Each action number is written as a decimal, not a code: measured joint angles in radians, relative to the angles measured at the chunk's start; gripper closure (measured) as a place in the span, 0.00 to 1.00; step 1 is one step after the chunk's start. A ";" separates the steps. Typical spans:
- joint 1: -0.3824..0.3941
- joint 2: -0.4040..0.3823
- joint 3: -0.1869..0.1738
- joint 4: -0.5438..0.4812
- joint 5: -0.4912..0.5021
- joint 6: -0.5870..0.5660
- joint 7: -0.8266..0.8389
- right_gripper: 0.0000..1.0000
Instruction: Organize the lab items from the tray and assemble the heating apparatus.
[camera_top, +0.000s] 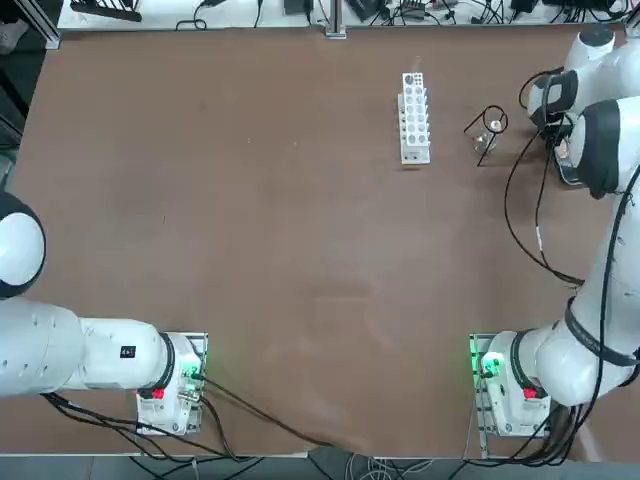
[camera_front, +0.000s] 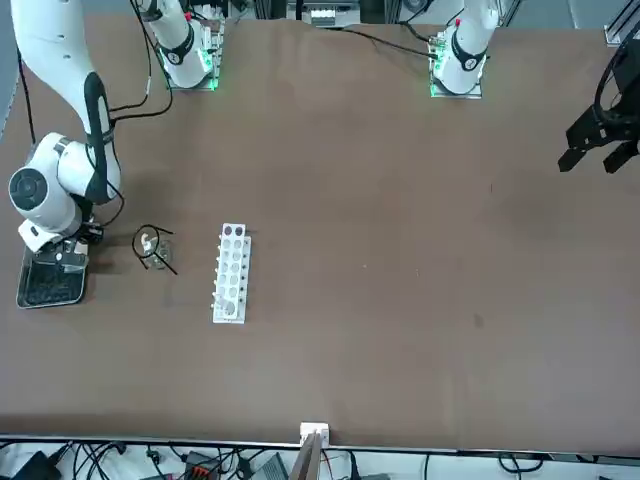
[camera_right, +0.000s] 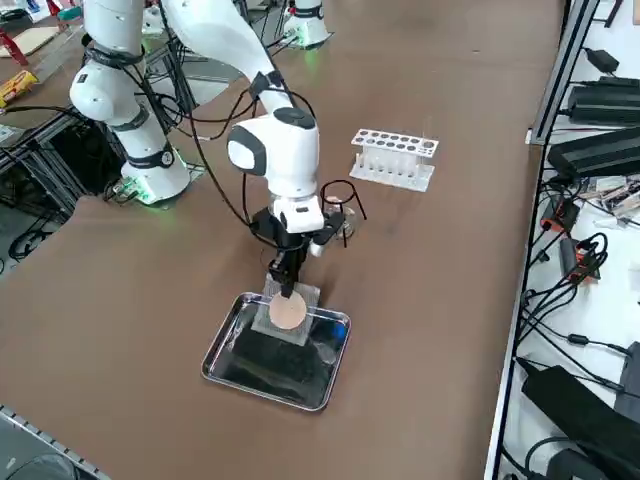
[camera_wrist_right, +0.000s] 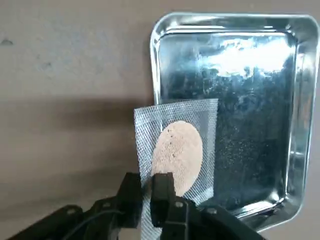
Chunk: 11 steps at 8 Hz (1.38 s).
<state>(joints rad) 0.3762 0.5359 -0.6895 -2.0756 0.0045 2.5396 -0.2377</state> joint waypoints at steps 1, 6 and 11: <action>0.000 -0.013 -0.001 0.014 0.000 -0.024 0.000 0.88; 0.003 -0.036 -0.032 0.028 -0.013 -0.046 -0.008 0.96; 0.158 -0.047 -0.165 0.232 -0.084 -0.325 -0.015 0.97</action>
<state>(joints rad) 0.5345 0.4892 -0.8548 -1.8432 -0.0798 2.2143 -0.2524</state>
